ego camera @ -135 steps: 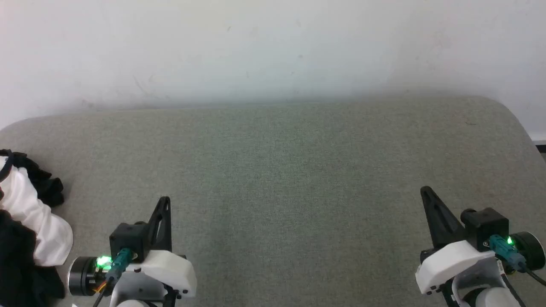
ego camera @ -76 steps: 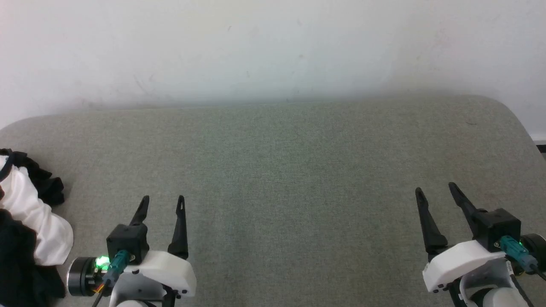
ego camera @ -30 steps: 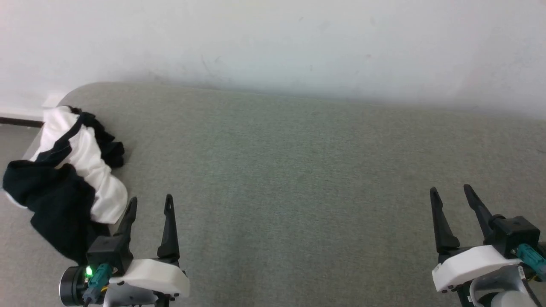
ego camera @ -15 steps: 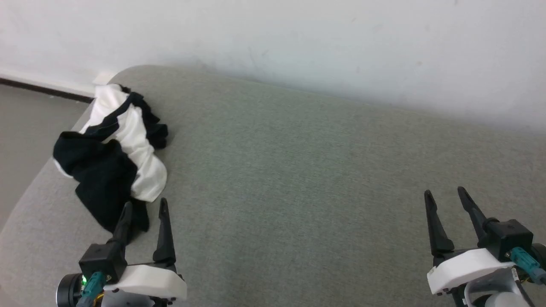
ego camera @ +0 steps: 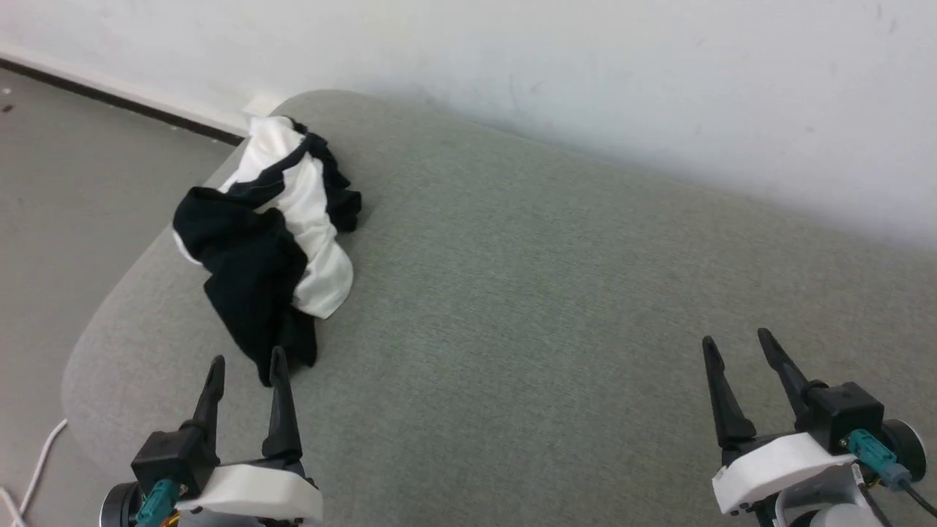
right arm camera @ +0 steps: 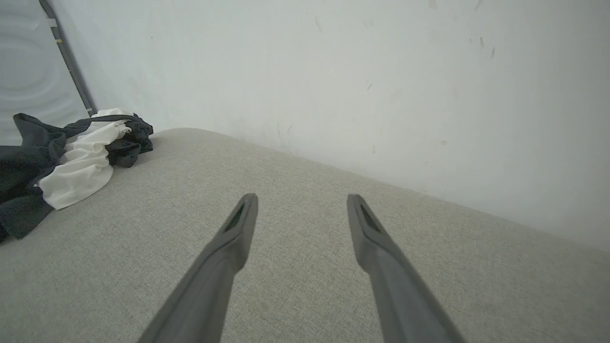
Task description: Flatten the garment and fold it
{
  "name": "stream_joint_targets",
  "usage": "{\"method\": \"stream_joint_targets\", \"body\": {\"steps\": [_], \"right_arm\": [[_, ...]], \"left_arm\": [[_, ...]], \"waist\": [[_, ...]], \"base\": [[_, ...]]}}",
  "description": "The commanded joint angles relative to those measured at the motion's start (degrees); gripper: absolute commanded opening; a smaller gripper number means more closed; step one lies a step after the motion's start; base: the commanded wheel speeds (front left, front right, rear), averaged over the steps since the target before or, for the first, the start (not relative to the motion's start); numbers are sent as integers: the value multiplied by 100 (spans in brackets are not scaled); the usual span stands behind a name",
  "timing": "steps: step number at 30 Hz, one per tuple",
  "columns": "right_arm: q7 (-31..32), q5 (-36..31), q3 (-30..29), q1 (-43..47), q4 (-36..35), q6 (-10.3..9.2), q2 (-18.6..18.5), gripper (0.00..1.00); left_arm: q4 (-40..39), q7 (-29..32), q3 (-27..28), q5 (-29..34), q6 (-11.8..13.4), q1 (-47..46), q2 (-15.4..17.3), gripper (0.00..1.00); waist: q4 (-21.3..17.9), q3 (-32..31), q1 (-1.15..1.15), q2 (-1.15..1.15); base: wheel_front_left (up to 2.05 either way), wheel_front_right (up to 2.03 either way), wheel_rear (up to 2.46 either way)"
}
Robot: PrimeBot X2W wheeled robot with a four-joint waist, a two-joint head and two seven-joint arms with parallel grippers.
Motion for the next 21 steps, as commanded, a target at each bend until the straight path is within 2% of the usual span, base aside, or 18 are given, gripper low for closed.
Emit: {"method": "stream_joint_targets", "body": {"steps": [1,21], "right_arm": [[-59,55,31,-67,53,-3,13,100],[-298,141,66,-90,282,-4,16,100]], "left_arm": [[-36,-61,-5,-55,57,89,-10,100],[182,-300,-64,-214,40,297,-12,100]], "waist": [[191,-23,0,0],[948,-118,0,0]], "base": [[0,0,0],[-3,-3,-3]]}}
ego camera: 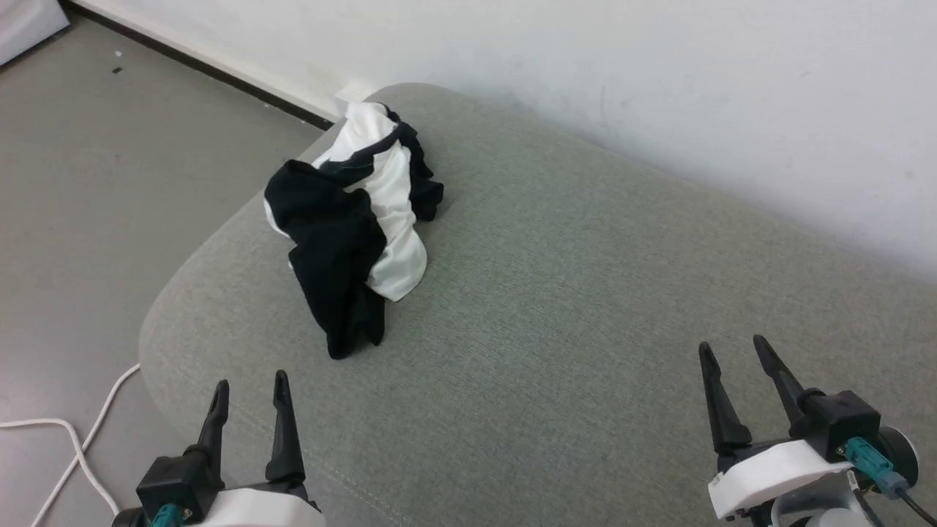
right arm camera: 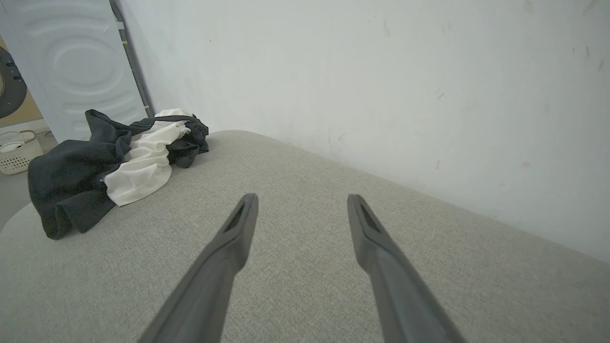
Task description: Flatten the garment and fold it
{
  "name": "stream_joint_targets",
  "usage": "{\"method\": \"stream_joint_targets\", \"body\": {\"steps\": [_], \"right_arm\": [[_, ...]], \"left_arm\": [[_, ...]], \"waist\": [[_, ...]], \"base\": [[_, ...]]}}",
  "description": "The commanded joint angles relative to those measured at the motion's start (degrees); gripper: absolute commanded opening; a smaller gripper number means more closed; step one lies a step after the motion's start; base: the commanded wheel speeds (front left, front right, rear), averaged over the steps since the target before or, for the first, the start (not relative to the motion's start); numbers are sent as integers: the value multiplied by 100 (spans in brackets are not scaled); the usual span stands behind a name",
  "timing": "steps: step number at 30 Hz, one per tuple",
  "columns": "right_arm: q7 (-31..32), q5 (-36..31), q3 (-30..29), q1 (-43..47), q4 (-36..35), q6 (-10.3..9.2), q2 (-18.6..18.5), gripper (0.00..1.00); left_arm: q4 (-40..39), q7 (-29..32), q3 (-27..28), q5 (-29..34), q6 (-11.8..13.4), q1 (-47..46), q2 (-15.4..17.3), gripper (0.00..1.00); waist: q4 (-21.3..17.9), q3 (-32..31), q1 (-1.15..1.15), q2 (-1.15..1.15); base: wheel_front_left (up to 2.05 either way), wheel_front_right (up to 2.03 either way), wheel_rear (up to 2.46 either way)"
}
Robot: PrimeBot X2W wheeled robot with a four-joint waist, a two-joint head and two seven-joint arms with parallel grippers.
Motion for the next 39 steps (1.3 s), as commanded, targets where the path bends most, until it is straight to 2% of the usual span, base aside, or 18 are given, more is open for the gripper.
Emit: {"method": "stream_joint_targets", "body": {"steps": [1,15,28,34,39], "right_arm": [[-62,53,9,-83,45,-4,16,100],[-229,81,-11,-40,142,-4,18,100],[-235,88,-24,-33,114,-4,18,100],[-235,22,-37,-64,36,-4,18,100],[-228,-119,-110,-113,-116,-4,18,100]], "left_arm": [[41,-73,0,-88,11,73,-11,100],[201,-240,75,-204,-68,142,-13,100],[241,-246,127,-247,-171,110,-13,100],[-166,-246,184,-700,-155,-14,-13,100],[-736,-246,158,-1067,-238,-330,-13,100]], "waist": [[99,-44,0,0],[440,-135,0,0],[448,-130,0,0],[360,41,0,0],[265,276,0,0]], "base": [[0,0,0],[0,0,0],[0,0,0],[0,0,0],[0,0,0]]}}
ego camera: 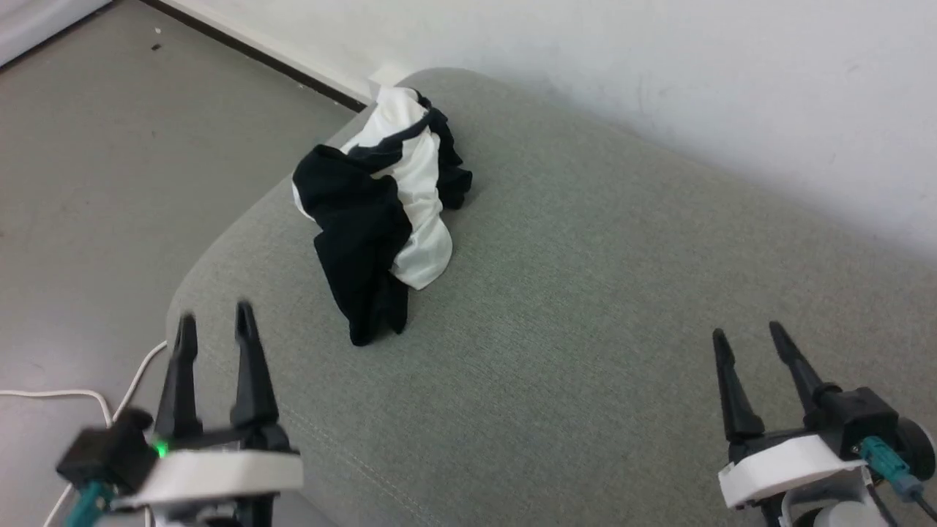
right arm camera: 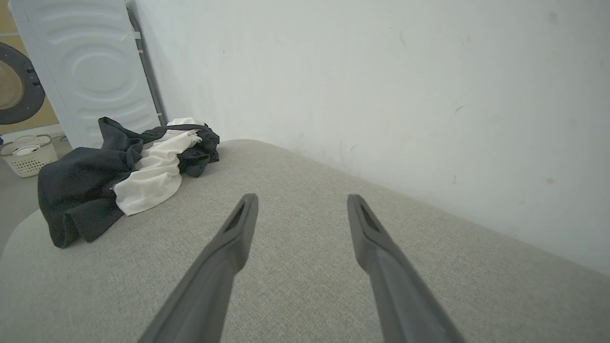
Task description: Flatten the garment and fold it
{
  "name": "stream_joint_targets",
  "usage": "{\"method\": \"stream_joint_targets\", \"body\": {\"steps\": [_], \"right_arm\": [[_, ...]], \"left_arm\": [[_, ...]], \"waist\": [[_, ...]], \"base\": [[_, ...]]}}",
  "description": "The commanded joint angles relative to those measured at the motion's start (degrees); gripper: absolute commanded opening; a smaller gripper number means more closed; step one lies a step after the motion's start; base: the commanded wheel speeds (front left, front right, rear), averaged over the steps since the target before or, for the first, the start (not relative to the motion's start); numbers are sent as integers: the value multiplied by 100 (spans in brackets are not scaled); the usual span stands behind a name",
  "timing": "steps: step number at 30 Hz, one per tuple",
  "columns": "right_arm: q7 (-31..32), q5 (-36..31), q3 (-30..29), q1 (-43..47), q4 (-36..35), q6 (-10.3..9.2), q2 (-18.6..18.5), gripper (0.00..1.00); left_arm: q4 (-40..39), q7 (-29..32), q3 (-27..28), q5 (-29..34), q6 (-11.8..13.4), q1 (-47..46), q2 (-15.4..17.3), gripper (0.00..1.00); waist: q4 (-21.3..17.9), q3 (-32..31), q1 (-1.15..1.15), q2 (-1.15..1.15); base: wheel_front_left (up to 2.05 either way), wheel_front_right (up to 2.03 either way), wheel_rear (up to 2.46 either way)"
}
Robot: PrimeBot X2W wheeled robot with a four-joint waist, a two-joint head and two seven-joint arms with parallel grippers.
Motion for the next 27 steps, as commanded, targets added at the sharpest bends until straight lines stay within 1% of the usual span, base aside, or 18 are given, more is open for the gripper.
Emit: {"method": "stream_joint_targets", "body": {"steps": [1,5,6,7,10,11,13,16,20,23,27], "right_arm": [[-7,-63,-37,-125,-86,-4,10,100],[107,-220,-110,-211,-353,-4,10,100],[144,-262,-123,-235,-437,-4,10,100],[186,-308,-136,-260,-523,-4,10,100],[322,-442,-167,-335,-779,-4,10,100],[364,-481,-160,-362,-855,-4,10,100],[448,-542,-119,-415,-1008,-4,10,100],[559,-619,-70,-445,-1221,-4,10,100],[741,-756,-23,-482,-1445,-4,10,100],[847,-848,-6,-508,-1625,-4,6,100],[1021,-945,-30,-528,-1954,-4,-55,100]], "left_arm": [[-156,25,-22,-57,-120,-244,17,100],[-590,732,47,-396,-170,-1024,218,100],[-645,956,82,-450,-157,-1262,316,100],[-654,1186,106,-413,-155,-1525,493,100],[-484,1862,184,-518,-110,-2381,833,100],[-368,2078,181,-466,-124,-2657,1017,100],[-5,2457,289,-574,-104,-3211,1245,100],[714,2984,352,-747,-233,-3858,1621,100],[1727,3582,350,-824,-418,-4381,2128,100],[2257,3882,321,-963,-536,-4611,2272,100],[2682,4386,230,-1407,-723,-4773,2220,100]], "waist": [[-99,220,0,0],[-162,544,0,0],[-182,640,0,0],[-206,738,0,0],[-281,1001,0,0],[-319,1074,0,0],[-424,1214,0,0],[-579,1386,0,0],[-809,1657,0,0],[-965,1847,0,0],[-1123,2141,0,0]], "base": [[0,0,0],[0,0,0],[0,0,0],[0,0,0],[0,0,0],[0,0,0],[0,0,0],[0,0,0],[0,0,0],[0,0,0],[0,0,0]]}}
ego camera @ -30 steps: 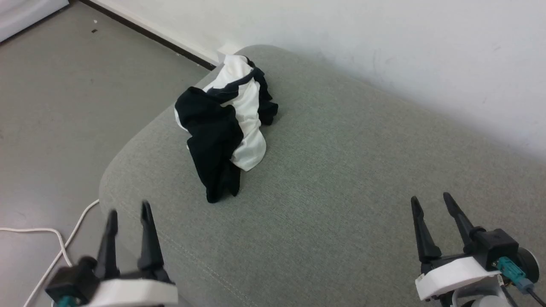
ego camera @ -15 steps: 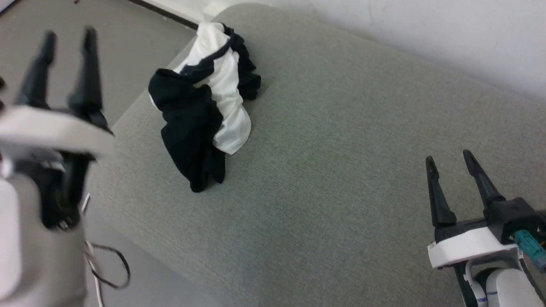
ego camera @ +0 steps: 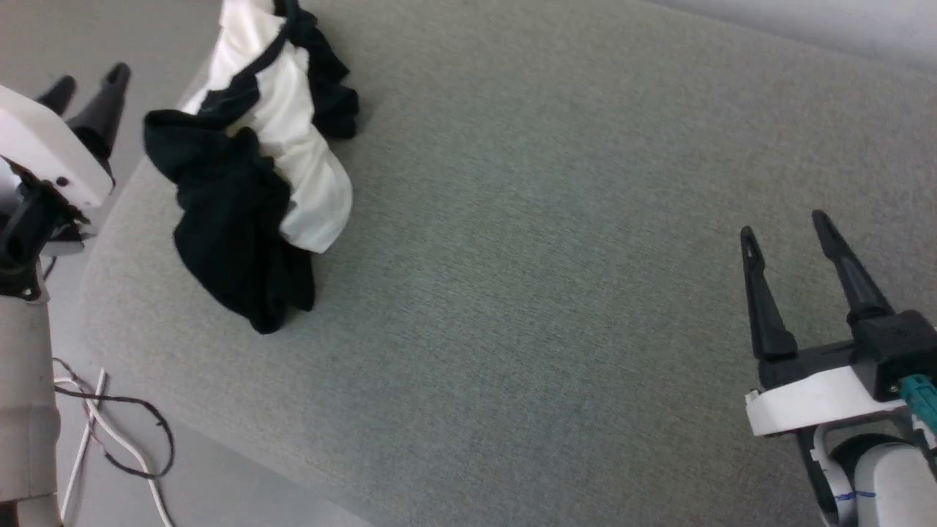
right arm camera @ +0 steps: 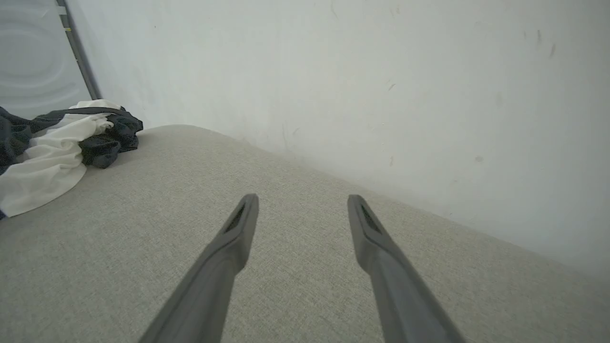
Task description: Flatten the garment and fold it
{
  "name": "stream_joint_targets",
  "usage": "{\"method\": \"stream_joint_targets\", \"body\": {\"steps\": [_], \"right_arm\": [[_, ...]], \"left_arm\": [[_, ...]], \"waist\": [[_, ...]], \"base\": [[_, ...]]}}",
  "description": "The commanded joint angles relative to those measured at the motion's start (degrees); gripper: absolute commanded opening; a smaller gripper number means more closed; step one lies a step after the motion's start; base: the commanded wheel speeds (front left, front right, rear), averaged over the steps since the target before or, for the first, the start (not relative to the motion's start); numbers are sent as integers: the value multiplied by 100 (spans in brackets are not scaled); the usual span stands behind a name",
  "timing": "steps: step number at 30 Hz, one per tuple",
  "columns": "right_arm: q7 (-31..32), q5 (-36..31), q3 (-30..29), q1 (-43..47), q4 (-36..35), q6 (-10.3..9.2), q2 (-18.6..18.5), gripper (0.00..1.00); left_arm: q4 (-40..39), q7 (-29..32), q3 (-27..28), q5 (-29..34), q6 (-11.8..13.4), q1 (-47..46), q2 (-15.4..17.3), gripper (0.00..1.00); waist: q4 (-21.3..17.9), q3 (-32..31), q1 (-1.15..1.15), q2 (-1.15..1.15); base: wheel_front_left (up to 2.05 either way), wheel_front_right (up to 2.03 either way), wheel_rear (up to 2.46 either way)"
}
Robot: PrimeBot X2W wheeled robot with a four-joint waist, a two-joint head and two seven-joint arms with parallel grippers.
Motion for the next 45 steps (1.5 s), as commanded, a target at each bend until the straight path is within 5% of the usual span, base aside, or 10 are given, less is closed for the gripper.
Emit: {"method": "stream_joint_targets", "body": {"steps": [1,13,21,23,34,45], "right_arm": [[69,-46,-27,-72,-153,-4,-74,100],[548,-83,85,-206,-965,-4,-368,100],[739,-100,37,-245,-1287,-4,-492,100],[780,-76,18,-220,-1342,-4,-512,100],[526,110,-30,-157,-1084,-4,-325,100],[-233,406,-119,-71,-245,-4,5,100]], "left_arm": [[138,196,-65,-177,-100,-117,-54,100],[1159,1036,-335,-569,49,-181,-336,100],[1868,718,-554,-136,335,-137,-258,100],[1998,503,-643,18,316,-151,-208,0],[2263,-290,-637,170,54,-530,166,0],[1108,-926,-797,620,-30,-1363,711,0]], "waist": [[-323,441,-1,0],[-660,1004,-1,0],[-971,1029,-1,0],[-1013,1005,-1,0],[-1077,470,-1,0],[-1289,-505,-1,0]], "base": [[0,0,0],[0,0,0],[0,0,0],[0,0,0],[0,0,0],[0,0,0]]}}
